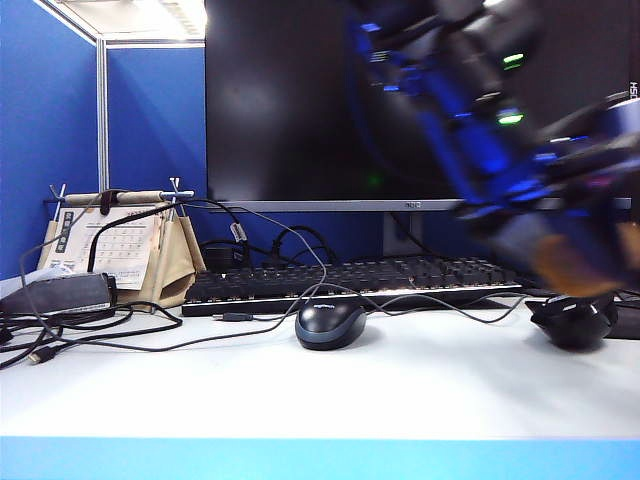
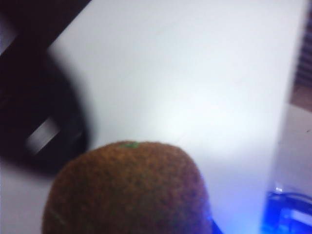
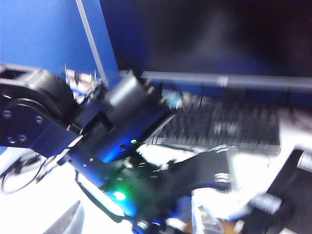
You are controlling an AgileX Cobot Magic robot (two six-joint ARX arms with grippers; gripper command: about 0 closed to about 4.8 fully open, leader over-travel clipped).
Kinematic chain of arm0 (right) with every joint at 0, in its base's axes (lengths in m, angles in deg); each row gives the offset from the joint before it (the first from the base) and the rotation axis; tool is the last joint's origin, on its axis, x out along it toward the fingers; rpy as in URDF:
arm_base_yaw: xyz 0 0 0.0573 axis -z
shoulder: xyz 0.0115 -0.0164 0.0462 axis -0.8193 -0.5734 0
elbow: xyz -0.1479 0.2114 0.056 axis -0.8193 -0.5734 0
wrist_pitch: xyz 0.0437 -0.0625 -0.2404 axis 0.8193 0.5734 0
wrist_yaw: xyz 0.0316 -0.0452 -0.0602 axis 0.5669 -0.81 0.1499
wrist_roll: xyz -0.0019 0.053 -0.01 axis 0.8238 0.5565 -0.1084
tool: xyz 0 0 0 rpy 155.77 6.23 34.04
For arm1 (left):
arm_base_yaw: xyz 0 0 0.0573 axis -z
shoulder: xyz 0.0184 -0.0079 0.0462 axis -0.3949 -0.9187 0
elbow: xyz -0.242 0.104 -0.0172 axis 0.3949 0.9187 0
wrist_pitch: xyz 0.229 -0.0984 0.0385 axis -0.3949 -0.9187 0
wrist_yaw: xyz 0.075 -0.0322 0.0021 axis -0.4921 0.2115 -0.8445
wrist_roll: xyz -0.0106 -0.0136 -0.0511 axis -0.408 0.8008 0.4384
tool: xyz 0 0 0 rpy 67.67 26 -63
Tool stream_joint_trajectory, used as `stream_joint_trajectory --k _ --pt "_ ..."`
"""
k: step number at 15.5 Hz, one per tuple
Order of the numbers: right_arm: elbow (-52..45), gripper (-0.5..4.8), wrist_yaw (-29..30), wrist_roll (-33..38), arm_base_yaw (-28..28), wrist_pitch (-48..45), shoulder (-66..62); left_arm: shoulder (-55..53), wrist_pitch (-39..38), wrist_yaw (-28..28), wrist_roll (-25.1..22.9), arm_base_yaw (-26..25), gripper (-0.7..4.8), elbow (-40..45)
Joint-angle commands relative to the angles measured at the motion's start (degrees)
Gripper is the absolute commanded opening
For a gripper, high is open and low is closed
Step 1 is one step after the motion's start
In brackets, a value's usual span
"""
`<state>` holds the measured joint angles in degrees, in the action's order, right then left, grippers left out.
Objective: Pick up the kiwi and place it near the upside-down mouse.
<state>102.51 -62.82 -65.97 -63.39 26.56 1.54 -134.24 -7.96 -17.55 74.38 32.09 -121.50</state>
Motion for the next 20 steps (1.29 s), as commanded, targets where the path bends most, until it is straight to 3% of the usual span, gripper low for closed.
stream_joint_trajectory --k 1,5,11,12,13,14,17,20 --pt "0.17 2.83 0.74 0.5 -0.07 0.66 -0.04 -1.88 0.76 0.33 0.24 2.16 -0.06 -0.85" --pt "0.17 2.83 1.31 0.5 -0.07 1.44 0.9 -4.96 -2.82 -4.31 -0.13 2.01 -0.06 -0.83" --pt "0.17 2.83 0.68 0.15 -0.07 2.01 1.31 -5.44 -1.77 -2.89 0.09 2.36 0.06 -0.85" --pt "0.17 2.83 0.7 0.15 -0.07 2.05 1.31 -5.44 -1.77 -2.97 0.13 2.34 1.47 -0.85" --pt "0.17 2.83 0.7 0.17 -0.07 2.19 1.31 -5.44 -1.77 -3.63 0.28 2.34 2.36 -0.85" --pt "0.17 2.83 0.7 0.17 -0.07 2.4 1.31 -5.44 -1.77 -4.22 0.28 2.34 2.65 -0.85" --pt "0.17 2.83 0.92 0.17 -0.07 2.45 1.31 -5.31 -1.99 -5.11 0.37 2.32 4.51 -0.87" --pt "0.15 2.83 0.98 0.09 -0.09 2.45 1.31 -3.96 -3.17 -8.76 1.53 2.27 4.79 -0.87"
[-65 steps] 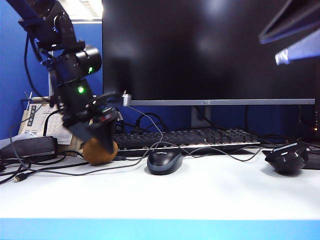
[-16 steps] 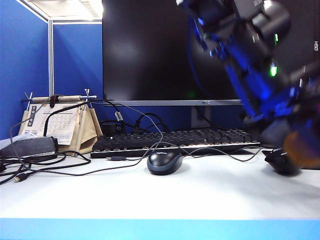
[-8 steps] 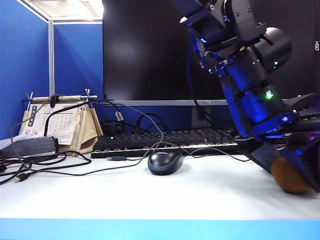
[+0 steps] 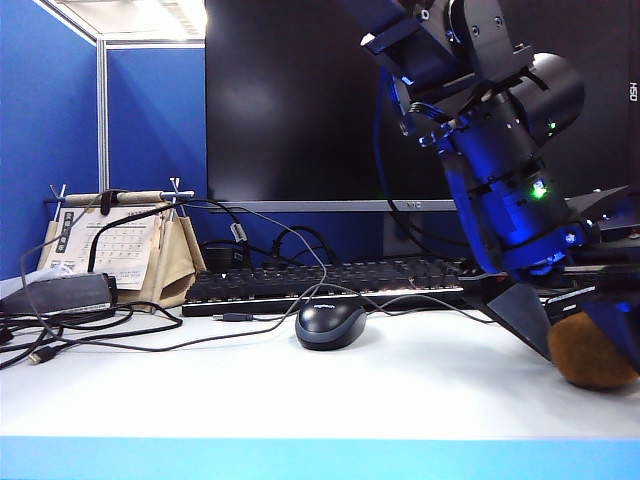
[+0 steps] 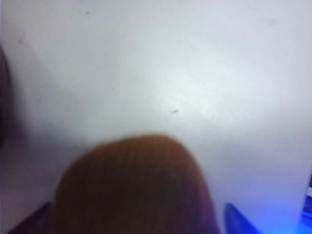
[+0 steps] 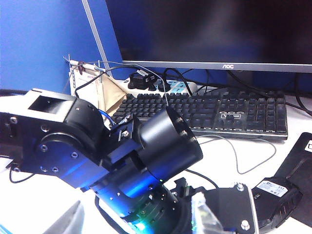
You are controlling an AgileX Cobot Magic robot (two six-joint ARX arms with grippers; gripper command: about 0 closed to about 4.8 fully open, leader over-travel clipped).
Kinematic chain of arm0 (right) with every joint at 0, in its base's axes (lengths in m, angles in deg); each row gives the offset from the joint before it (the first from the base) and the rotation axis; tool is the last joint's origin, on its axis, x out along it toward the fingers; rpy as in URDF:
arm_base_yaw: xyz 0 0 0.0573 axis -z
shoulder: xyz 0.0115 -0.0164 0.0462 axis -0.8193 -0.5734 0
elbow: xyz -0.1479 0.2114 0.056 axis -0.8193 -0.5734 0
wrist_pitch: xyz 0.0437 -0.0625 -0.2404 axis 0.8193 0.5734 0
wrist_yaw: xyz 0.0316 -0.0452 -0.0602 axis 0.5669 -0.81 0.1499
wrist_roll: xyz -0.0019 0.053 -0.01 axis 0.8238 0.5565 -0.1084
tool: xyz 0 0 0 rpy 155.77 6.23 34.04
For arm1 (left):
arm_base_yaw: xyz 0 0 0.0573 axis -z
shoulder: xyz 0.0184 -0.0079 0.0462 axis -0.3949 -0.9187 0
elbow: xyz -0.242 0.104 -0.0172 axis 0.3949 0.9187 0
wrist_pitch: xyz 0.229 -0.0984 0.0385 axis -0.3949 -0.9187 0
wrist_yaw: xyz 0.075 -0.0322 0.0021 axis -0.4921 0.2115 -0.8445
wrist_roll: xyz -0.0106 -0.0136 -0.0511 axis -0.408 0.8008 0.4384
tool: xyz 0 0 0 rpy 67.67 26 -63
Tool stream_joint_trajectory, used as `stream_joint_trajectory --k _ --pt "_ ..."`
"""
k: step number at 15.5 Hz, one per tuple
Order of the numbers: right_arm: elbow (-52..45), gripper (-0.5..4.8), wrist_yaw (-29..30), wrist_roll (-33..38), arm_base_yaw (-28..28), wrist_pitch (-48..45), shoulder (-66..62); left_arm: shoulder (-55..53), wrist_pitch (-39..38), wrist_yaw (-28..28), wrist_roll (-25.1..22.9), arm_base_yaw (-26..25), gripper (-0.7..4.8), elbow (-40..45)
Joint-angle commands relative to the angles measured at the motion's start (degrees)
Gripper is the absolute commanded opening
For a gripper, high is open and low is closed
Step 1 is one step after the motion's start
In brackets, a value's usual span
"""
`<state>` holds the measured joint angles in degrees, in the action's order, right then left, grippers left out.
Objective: Pick up the kiwi and place it near the upside-down mouse.
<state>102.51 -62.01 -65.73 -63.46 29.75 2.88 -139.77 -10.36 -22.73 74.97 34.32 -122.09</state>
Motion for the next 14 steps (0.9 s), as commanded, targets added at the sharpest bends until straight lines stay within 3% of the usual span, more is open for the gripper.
stream_joint_trajectory --k 1,4,7,8,9,10,12,13,14 --pt "0.15 2.83 0.15 -0.17 -0.02 -0.74 -0.02 2.69 -0.94 -4.22 0.74 -0.28 4.79 -0.28" --pt "0.15 2.83 0.15 -0.17 -0.07 -0.98 0.07 10.71 -2.21 -5.01 2.43 -3.67 4.79 -0.28" --pt "-0.02 2.8 -2.12 -0.33 -0.04 -2.32 0.83 20.02 -9.97 -4.79 2.89 -8.55 4.79 -0.26" --pt "-0.09 2.6 -3.85 -0.63 -0.04 -2.58 0.83 22.8 -13.42 -3.37 3.08 -10.45 3.77 -0.24" --pt "-0.44 2.24 -6.34 -1.29 -0.04 -2.71 0.83 26.27 -17.79 1.2 2.03 -13.31 1.33 -0.22" --pt "-1.22 1.96 -7.69 -1.27 -0.04 -2.8 0.87 28.74 -20.96 1.99 2.03 -15.47 -0.1 -0.13" --pt "-4.17 1.81 -8.0 -1.22 -0.04 -2.8 0.96 32.94 -24.9 1.64 2.08 -18.93 -0.05 -0.13" --pt "-5.9 1.01 -9.81 1.03 -0.04 -3.69 1.14 35.65 -25.68 1.64 2.03 -20.65 -0.06 -0.11" --pt "-6.84 0.78 -15.47 5.01 -0.04 -3.87 1.2 39.19 -25.68 1.51 2.01 -22.25 -0.06 -0.11"
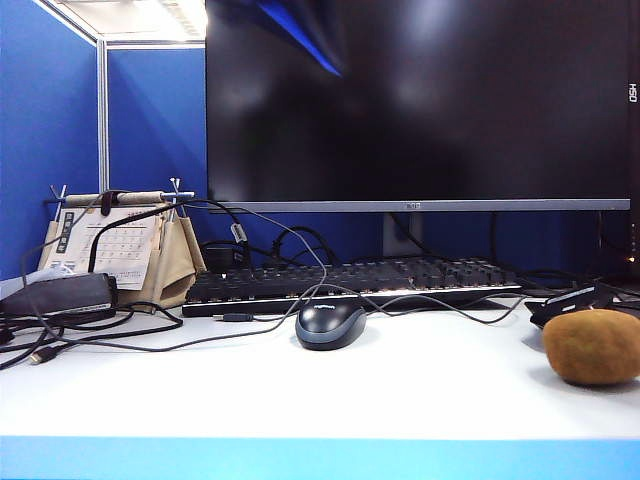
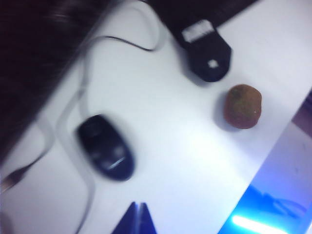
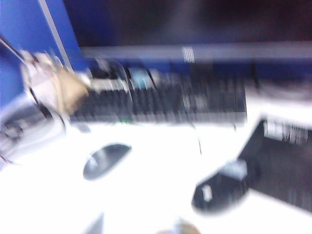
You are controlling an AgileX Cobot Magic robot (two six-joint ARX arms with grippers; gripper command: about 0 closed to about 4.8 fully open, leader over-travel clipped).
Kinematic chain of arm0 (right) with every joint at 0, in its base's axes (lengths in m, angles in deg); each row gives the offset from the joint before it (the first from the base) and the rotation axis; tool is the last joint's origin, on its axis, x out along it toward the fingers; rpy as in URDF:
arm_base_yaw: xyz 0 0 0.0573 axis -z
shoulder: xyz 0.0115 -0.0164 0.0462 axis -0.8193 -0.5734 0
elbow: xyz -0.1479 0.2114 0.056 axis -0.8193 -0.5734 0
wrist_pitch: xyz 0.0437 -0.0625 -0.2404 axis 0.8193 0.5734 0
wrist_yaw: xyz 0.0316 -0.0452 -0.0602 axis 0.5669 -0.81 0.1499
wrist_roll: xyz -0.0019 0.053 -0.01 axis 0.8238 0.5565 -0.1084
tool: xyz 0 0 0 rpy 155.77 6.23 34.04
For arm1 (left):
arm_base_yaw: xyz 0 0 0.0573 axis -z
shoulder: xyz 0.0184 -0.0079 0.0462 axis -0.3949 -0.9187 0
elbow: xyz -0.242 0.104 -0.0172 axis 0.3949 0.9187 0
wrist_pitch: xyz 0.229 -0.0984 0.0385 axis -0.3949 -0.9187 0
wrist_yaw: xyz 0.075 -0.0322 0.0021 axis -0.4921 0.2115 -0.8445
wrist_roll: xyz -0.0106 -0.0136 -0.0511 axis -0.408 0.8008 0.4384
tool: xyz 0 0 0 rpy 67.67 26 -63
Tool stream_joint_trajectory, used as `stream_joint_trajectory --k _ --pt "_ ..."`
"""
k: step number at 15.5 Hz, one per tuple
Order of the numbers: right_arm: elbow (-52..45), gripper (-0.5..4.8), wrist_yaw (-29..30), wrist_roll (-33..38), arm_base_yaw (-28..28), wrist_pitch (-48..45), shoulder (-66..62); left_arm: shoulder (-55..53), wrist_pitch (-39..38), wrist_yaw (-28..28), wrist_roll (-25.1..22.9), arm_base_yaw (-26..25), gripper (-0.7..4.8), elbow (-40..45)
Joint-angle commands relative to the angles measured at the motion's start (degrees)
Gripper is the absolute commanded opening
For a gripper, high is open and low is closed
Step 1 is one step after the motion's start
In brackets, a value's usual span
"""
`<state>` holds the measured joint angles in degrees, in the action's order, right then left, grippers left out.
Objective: Pick up the kiwi and place it near the upside-down mouse.
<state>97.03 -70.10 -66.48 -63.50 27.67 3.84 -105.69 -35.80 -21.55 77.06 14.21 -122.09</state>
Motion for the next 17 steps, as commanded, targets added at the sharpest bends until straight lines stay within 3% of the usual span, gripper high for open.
stream_joint_trajectory --k 1,3,7,8,10,12,15,17 --pt "-1.79 0.78 -10.49 6.08 0.0 -2.08 0.44 7.45 -0.09 -0.09 -0.15 -3.17 -0.06 -0.11" --pt "-2.23 0.76 -15.63 5.92 0.0 -3.08 0.57 12.92 -0.31 -2.93 -0.33 -4.63 -0.06 -0.11" --pt "-4.35 0.47 -17.64 5.51 -0.09 -2.08 5.68 23.8 -4.07 -4.13 -0.13 -4.85 -0.06 -0.02" --pt "-6.12 0.47 -20.2 5.68 -0.09 -2.43 8.17 30.16 -4.2 -5.01 1.86 -4.81 -0.06 2.05" --pt "-6.47 0.48 -19.89 6.08 -0.22 -2.03 8.11 38.38 -2.23 -8.22 4.94 -4.79 -0.06 8.17" --pt "-8.28 0.48 -17.59 7.52 -0.31 -2.23 8.22 49.64 3.08 -14.97 8.15 -4.79 -0.06 19.45" --pt "-14.34 0.48 -0.5 11.65 -0.31 -3.76 8.22 73.31 24.22 -23.98 19.52 -4.79 -0.06 50.88" --pt "-15.65 0.48 3.58 11.76 -0.37 -2.62 8.22 83.03 32.11 -25.29 21.62 -4.79 -0.05 66.58"
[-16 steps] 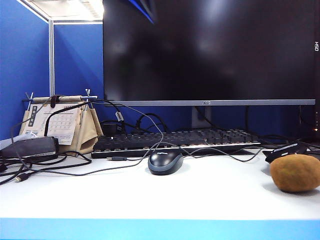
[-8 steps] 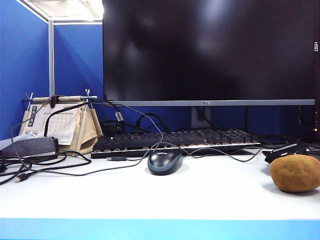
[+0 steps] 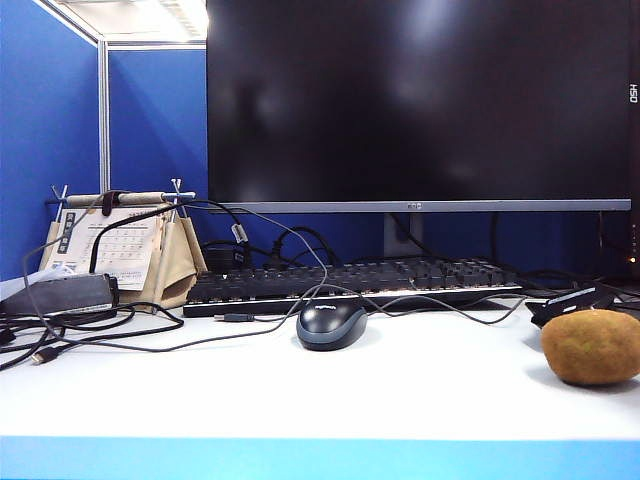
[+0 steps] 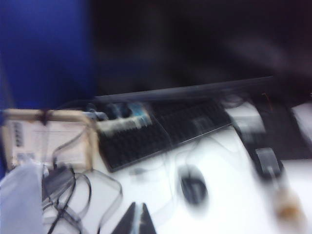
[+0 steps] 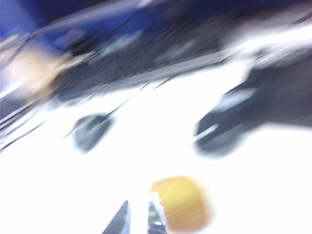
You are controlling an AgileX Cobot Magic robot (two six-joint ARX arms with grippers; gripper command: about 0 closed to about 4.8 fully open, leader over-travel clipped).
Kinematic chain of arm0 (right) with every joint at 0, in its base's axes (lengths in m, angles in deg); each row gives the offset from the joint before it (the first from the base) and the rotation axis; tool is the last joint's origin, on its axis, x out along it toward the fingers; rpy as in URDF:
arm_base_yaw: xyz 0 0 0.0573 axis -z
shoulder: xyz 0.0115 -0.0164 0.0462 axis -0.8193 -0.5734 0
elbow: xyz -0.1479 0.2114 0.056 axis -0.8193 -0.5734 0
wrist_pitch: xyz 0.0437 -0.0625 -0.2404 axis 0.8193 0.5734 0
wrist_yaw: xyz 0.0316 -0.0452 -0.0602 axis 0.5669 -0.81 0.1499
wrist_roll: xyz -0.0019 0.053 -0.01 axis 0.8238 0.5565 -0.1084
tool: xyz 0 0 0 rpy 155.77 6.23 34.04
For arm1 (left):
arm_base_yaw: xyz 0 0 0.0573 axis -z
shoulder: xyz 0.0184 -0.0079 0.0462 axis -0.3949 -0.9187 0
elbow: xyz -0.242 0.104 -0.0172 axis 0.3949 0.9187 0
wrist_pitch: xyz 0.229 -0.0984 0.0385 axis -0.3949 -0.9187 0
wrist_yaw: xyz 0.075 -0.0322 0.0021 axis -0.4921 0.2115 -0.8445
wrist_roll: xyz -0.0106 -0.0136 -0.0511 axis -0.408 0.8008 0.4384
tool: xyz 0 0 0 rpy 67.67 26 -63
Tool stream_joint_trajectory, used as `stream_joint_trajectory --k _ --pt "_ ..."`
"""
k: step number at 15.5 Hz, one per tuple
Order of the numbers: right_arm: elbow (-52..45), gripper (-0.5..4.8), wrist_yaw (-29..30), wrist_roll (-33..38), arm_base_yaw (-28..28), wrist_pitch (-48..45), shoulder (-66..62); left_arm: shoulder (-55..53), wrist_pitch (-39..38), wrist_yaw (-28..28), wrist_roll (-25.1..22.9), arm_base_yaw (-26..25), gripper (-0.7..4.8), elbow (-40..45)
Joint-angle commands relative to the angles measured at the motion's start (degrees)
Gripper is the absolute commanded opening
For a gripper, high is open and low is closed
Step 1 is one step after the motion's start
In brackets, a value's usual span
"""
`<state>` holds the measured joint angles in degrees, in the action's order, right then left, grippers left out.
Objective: Pick up the kiwi and place it near the upside-down mouse.
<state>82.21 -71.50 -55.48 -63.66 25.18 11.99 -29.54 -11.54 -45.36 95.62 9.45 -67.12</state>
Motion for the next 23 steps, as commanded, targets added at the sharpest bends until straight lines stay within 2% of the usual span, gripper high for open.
stream_joint_trajectory --k 1,3,6,8,17,20,21,22,23 --pt "-1.07 0.48 4.92 0.74 -0.22 0.15 0.07 11.93 12.28 -1.31 3.43 -0.02 -0.06 22.67" --pt "-1.31 0.48 4.9 0.55 -0.22 0.42 0.07 14.03 17.86 -1.46 7.08 -0.02 -0.06 32.26" --pt "-3.5 0.48 4.7 0.5 -0.2 0.55 0.07 14.03 25.75 -2.8 7.56 -0.02 -0.05 42.64" --pt "-4.85 0.48 4.44 -0.55 -0.2 0.44 -0.17 14.08 27.56 -4.72 7.54 -0.02 -0.05 46.58" --pt "-4.85 0.48 4.13 -4.13 -0.17 0.57 -0.17 13.92 29.2 -5.22 9.16 -0.04 -0.02 57.75" --pt "-4.83 0.48 2.73 -4.26 -0.09 0.72 -0.22 13.75 29.7 -6.43 8.59 -0.09 -0.02 57.81" --pt "-4.83 0.38 2.73 -4.26 -0.09 0.72 -0.24 13.75 29.7 -6.4 8.55 -0.09 -0.02 57.81" --pt "-4.83 -0.08 2.73 -4.28 -0.13 0.72 -0.24 13.75 29.68 -6.38 8.52 -0.09 -0.02 57.81" --pt "-4.83 -0.06 2.75 -4.48 -0.13 0.74 -0.24 13.75 29.68 -4.66 7.96 -0.09 -0.06 57.81"
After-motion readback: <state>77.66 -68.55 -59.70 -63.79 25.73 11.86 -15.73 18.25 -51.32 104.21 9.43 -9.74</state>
